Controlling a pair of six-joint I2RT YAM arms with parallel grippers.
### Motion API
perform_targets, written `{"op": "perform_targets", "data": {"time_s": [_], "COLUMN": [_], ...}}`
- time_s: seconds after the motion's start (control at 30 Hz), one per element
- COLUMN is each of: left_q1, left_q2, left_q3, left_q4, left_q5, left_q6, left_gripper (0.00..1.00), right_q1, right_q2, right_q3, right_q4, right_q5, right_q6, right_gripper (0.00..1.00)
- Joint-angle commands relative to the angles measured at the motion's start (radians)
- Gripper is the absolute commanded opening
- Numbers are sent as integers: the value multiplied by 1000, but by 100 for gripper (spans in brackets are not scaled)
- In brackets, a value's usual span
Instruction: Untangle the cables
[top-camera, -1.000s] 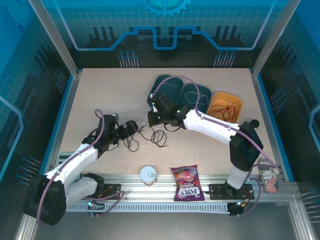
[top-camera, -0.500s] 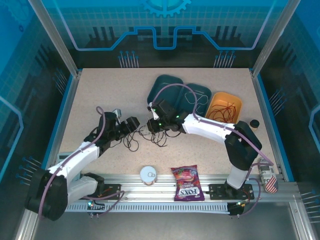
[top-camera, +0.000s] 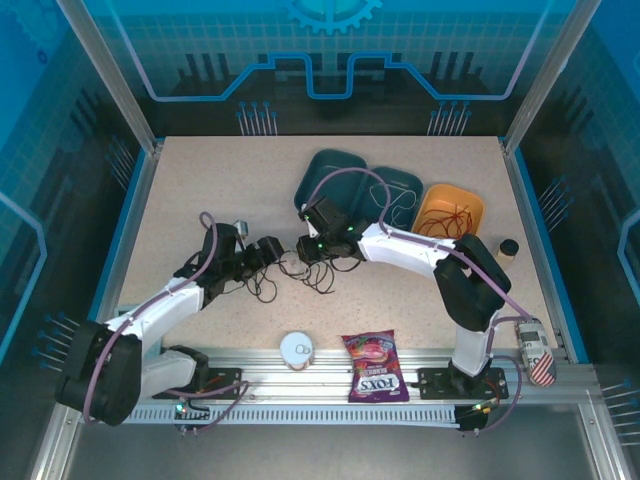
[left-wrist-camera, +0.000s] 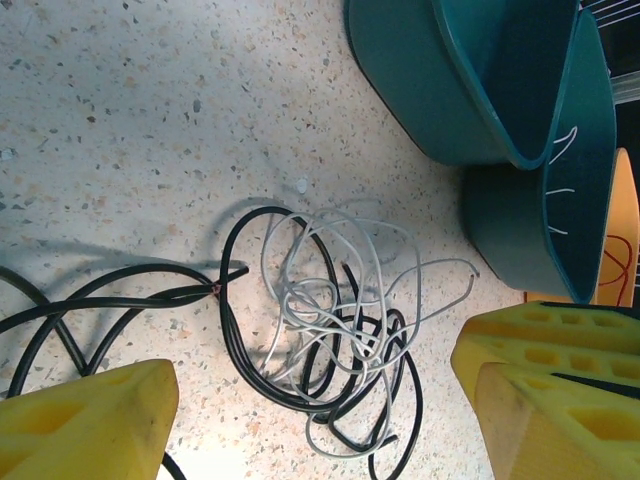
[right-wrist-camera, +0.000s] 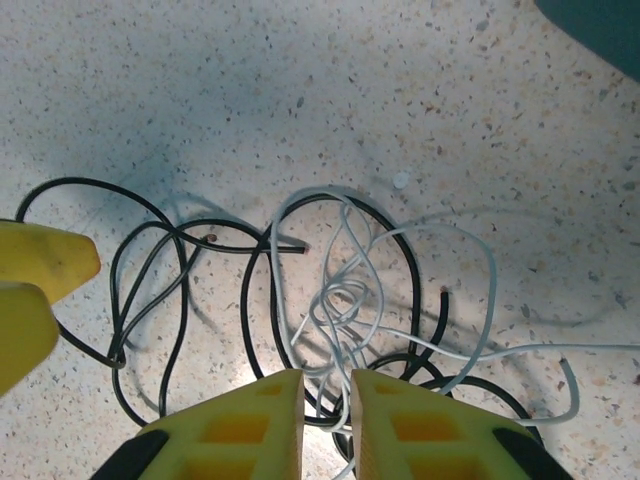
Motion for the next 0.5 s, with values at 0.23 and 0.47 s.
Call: {"op": "perform_targets", "data": {"time_s": [0.23, 0.47], "left_q1": [8, 10], "left_q2": [-56, -108], "left_q3": [20, 13], "left_q4": [-52, -137], "left_q5": [-53, -156], "left_q6": [6, -31], "left_gripper": [84, 89], "right_q1": [18, 74], "right_q2": [44, 139], "right_q3": [144, 295], "right_q4": [-180, -302], "right_q5": [92, 152], "right_q6": [-25, -97], "right_gripper": [23, 30]}}
